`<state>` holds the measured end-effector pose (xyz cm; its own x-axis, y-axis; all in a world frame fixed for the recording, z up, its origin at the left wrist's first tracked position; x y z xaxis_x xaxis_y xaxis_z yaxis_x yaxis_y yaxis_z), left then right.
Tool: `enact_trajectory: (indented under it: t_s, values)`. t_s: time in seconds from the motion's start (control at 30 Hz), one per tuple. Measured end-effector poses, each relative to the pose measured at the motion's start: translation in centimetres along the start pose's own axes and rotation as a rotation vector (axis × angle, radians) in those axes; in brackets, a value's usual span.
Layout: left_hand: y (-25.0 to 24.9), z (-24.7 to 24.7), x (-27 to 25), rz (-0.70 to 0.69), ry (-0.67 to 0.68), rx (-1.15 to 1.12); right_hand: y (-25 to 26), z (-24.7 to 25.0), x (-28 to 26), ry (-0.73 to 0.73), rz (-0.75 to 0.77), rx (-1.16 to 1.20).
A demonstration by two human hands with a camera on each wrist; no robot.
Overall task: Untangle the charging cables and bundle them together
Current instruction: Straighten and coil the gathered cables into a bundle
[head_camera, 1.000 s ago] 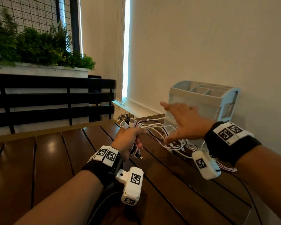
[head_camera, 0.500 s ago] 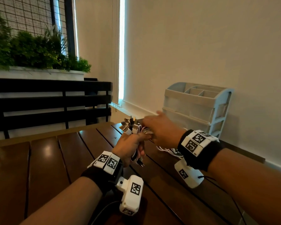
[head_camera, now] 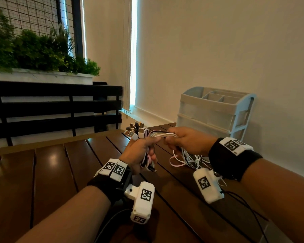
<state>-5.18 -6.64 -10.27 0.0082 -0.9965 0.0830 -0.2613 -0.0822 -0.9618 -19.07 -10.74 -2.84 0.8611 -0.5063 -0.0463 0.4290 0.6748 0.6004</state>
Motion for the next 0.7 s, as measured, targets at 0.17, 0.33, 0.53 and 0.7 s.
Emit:
enact_trajectory:
  t_s: [0.17,0.33,0.53,0.7]
  values:
    - [0.0,-0.5,-0.1,-0.022,0.067,-0.023,-0.1,-0.1,-0.3,-0.036,-0.025,0.109]
    - [0.6,-1.4,-0.1,-0.002,0.127,-0.008,-0.1,0.0,0.6,-0.164,0.019,0.017]
    - [0.9,-1.6,-0.1,0.036,0.059,-0.079,0.0,-0.9,1.5,-0.198,0.032,0.106]
    - [0.5,-2.7,-0.4,-0.003,0.11,-0.152,-0.2,-2.3,1.3,-0.187,0.009,0.249]
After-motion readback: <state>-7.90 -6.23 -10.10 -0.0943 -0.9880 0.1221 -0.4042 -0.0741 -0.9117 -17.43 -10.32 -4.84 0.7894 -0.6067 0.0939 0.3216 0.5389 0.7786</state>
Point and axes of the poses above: each hand's wrist, its own x-axis towards the middle knuckle, its own z-axis out of the back of the hand, y = z × x, the point moved 5 cm from there along x, towards the middle knuckle, and after that the axes turned 10 degrees about y, right-handed, at the moved point
